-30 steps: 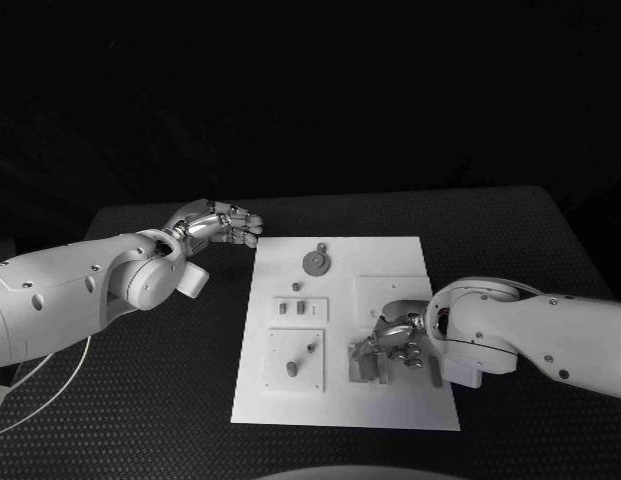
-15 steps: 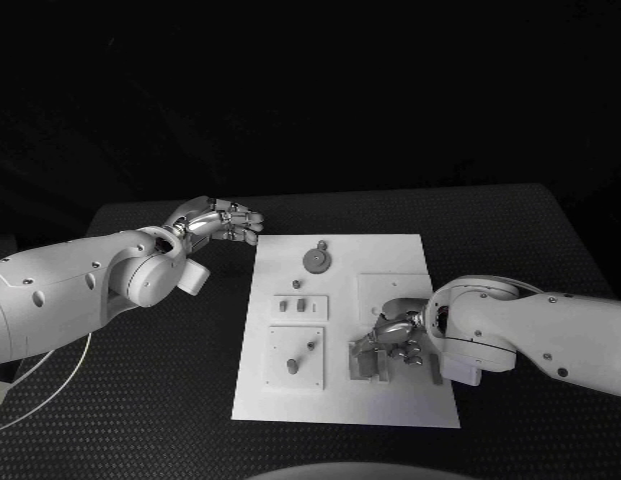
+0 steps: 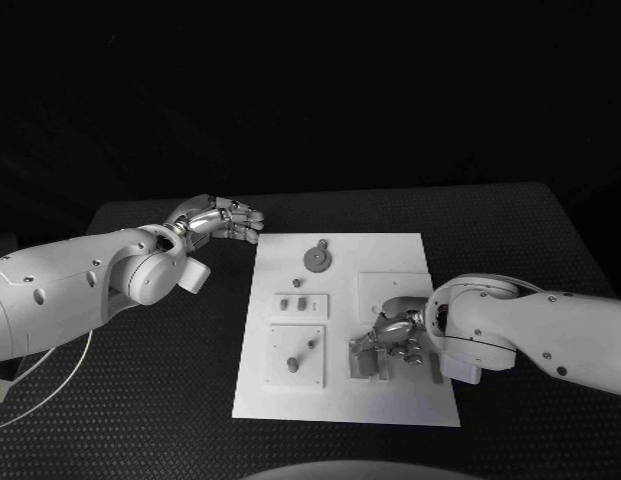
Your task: Assemble the parts on the task board
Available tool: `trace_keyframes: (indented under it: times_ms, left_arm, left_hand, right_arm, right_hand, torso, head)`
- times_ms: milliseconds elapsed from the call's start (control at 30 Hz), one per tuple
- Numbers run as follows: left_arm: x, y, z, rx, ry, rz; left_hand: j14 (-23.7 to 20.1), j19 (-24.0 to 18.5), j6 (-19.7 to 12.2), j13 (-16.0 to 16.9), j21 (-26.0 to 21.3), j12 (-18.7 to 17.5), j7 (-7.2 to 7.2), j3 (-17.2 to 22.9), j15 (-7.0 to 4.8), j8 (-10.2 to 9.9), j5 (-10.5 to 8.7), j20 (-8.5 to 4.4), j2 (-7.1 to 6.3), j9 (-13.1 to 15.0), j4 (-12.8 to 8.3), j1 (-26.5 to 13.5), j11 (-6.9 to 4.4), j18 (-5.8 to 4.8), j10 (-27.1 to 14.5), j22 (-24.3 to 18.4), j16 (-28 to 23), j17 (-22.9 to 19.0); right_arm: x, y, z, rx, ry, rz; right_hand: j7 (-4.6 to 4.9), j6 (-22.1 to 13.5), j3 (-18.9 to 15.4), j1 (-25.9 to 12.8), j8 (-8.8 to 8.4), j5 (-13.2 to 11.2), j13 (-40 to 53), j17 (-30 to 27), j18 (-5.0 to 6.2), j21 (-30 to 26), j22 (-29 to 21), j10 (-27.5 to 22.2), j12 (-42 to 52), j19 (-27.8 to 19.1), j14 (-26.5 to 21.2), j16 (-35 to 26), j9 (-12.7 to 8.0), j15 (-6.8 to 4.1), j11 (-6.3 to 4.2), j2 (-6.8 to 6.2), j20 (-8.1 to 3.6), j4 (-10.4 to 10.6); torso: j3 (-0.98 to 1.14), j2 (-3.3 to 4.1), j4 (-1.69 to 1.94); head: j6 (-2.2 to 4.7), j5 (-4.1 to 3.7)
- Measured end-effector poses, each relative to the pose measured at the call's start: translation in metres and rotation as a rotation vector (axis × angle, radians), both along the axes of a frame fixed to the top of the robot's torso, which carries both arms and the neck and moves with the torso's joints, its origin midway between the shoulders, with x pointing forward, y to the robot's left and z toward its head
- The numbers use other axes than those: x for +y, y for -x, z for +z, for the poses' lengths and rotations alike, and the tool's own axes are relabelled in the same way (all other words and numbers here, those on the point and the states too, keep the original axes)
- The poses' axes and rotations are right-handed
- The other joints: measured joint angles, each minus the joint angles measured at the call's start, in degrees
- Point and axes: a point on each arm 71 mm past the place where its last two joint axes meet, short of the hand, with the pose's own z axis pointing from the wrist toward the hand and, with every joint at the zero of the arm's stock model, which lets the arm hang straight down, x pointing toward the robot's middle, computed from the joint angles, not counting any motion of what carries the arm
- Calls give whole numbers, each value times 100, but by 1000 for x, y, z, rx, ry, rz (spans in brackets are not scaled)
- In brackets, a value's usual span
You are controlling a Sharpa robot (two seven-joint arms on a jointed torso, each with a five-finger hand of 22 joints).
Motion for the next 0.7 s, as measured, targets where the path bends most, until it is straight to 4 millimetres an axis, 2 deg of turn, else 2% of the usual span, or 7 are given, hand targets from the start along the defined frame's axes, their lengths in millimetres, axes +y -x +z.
trace_keyframes:
  times_ms: [200, 500, 700]
  left_arm:
    - [0, 0, 0, 0, 0, 0]
    - [0, 0, 0, 0, 0, 0]
    - [0, 0, 0, 0, 0, 0]
  left_hand:
    - [0, 0, 0, 0, 0, 0, 0, 0, 0, 0, 0, 0, 0, 0, 0, 0, 0, 0, 0, 0, 0, 0]
    - [0, 0, 0, 1, 0, 0, 0, 0, 0, 0, 0, 0, 0, 0, 0, 0, 0, 0, 0, 1, 0, 6]
    - [0, 0, 0, -4, 0, 0, 0, 0, 0, 0, 0, 0, -17, 1, 0, -17, 0, 0, 0, -1, -23, 6]
  right_arm:
    - [0, 0, 0, -1, 2, 2]
    - [0, 0, 0, -3, 4, 5]
    - [0, 0, 0, -3, 4, 7]
  right_hand:
    - [2, 1, 44, -31, 0, 0, 0, -20, 0, -23, 0, -1, 0, 1, -12, -14, -2, -7, 1, -96, -1, 86]
    - [11, 11, 197, 13, -4, -1, 0, -48, 0, -23, 0, -1, -22, 13, -18, -14, 0, 0, 2, -443, -10, 445]
    - [31, -9, 260, 46, -10, -1, 0, -62, 0, -24, 0, -2, -22, 23, -18, -37, 22, 0, 1, -561, -17, 603]
  torso:
    - [1, -1, 1]
    - [0, -1, 0]
    - [-2, -1, 1]
  head:
    - [-12, 6]
    - [-21, 10]
    - [-28, 13]
